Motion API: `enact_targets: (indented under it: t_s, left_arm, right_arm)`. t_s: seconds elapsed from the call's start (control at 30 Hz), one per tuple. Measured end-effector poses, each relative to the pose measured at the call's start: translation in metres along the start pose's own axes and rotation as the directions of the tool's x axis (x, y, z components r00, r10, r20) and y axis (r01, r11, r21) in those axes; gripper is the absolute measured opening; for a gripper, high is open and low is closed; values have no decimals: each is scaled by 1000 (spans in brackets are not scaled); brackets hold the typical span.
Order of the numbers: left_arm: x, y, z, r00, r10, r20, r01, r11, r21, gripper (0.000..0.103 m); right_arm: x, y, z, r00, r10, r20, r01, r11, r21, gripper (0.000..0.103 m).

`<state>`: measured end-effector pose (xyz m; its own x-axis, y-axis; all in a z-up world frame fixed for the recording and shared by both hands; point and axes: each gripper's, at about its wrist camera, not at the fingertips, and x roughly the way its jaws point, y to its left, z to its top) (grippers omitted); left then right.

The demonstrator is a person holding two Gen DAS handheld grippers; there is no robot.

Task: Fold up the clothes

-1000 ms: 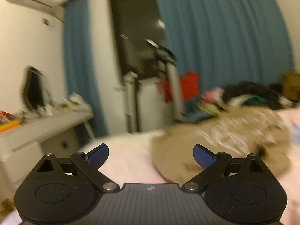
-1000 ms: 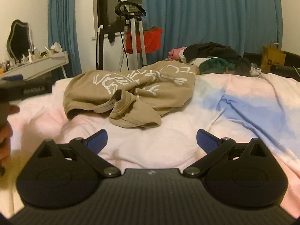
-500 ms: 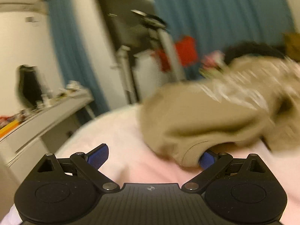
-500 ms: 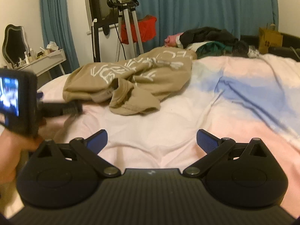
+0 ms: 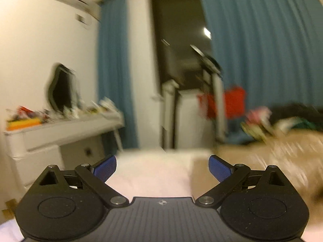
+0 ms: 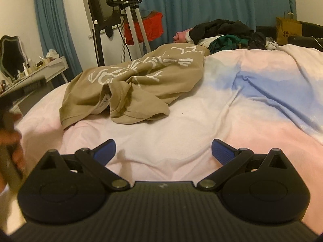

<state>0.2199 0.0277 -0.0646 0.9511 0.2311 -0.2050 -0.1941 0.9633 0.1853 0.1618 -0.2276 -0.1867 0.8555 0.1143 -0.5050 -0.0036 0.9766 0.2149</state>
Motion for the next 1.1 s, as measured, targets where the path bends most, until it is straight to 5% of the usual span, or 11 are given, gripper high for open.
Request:
enact_targets:
  t_s: [0.13,0.3,0.4,0.53,0.67,0.73,0.87,0.97,1.1]
  left_arm:
    - [-18,-6,-21,971,-210,-115,221,970,99,99]
    - [-16,-45,-41,956,-237,-172,283,897,338,101]
    - [2,-56,-47,952,-228,-203,289,888,358,103]
    - [23,-53,-43,986,-74,-152,118,946,301,103]
    - [51,-29,-30,979,121,-164,-101,987,125,103]
    - [57,-14,-24,970,208,-127,-199,977,76,103]
    - [40,23,-5,908,418,35,-419,908,1,95]
    - [26,52,11,913,400,84,-396,916,-60,98]
    - [3,67,7,973,232,11,-232,973,-4,100]
  right_arm:
    - [-4,1,1,1000,2,5,-2,1000,-4,103]
    - [-6,2,0,1000,7,-4,-7,1000,-6,103]
    - [-4,0,-1,1000,7,-14,-7,1000,1,103]
    - [-2,-1,-2,1000,8,-25,-7,1000,15,103]
    - [1,0,-4,999,6,-33,-6,1000,12,103]
    - [1,-1,-4,999,7,-32,-6,1000,14,103]
    - [2,-3,-2,1000,3,-24,-2,1000,20,103]
    - [1,-3,0,1000,6,-11,-6,1000,24,103]
    - [-4,-3,1,1000,6,8,-7,1000,12,103]
